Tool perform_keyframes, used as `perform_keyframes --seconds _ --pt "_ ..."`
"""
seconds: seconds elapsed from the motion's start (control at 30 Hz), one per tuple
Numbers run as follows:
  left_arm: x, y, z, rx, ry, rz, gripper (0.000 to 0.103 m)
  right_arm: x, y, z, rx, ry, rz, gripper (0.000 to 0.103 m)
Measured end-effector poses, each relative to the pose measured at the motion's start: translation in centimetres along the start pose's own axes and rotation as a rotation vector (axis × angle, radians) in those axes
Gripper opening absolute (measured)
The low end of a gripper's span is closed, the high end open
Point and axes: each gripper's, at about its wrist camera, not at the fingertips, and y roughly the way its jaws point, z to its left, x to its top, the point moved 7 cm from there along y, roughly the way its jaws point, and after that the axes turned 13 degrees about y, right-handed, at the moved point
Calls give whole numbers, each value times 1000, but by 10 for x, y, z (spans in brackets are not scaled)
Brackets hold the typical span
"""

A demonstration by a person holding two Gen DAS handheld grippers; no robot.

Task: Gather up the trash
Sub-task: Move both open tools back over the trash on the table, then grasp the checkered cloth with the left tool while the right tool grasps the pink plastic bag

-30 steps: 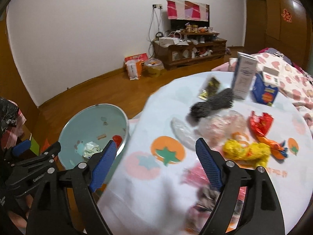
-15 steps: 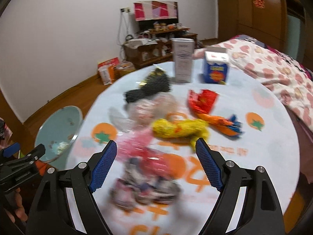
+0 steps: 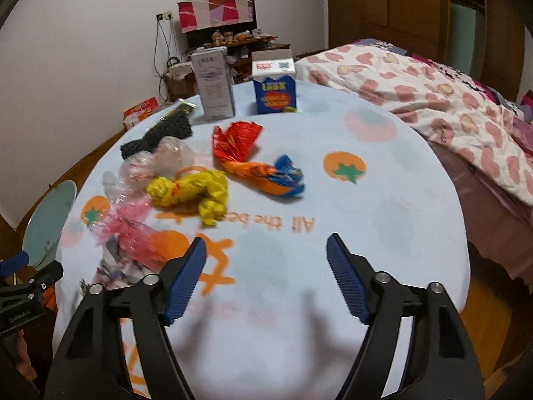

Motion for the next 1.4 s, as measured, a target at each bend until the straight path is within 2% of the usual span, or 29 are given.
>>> perform_keyframes --seconds 0.1,0.33,0.43,0.5,0.57,0.6,0.63,0.67,0.77,0.87,1.0,1.13,1.3,1.4 --pt "4 0 -18 -60 3 -12 96 -2 0 -9 -4 1 2 68" --pt "12 7 -63 -145 54 -22 95 -5 -5 -22 8 12 11 68" --pt "12 18 -78 -161 65 -9 88 -7 -8 -26 14 16 14 68" --pt "9 27 -84 -175 70 10 73 -7 -8 -27 13 16 15 68" --pt "6 29 -86 -168 81 4 67 -9 -9 -29 14 19 18 68" --pt "6 29 -87 -170 90 0 53 -10 -9 -29 13 20 19 68" --pt "6 28 -87 -182 100 -3 44 -11 -9 -30 13 21 21 68" --pt "5 27 -87 -220 97 -2 32 -11 -8 -29 14 22 24 68" --pt "4 23 -81 -248 106 -11 24 -12 -6 -24 21 14 32 68" --pt "-3 12 -67 -263 130 -26 24 -13 -5 -13 35 -6 36 68" --pt "-15 1 -41 -232 147 -32 24 -12 -2 5 70 -31 46 68" --pt "-17 -6 -7 -188 86 -44 24 -10 6 39 137 -64 71 66" --pt "-9 -16 42 -86 9 -77 24 -5 20 88 215 -153 105 66" --pt "-7 -19 61 -67 -30 -89 24 -8 40 110 235 -210 153 66"
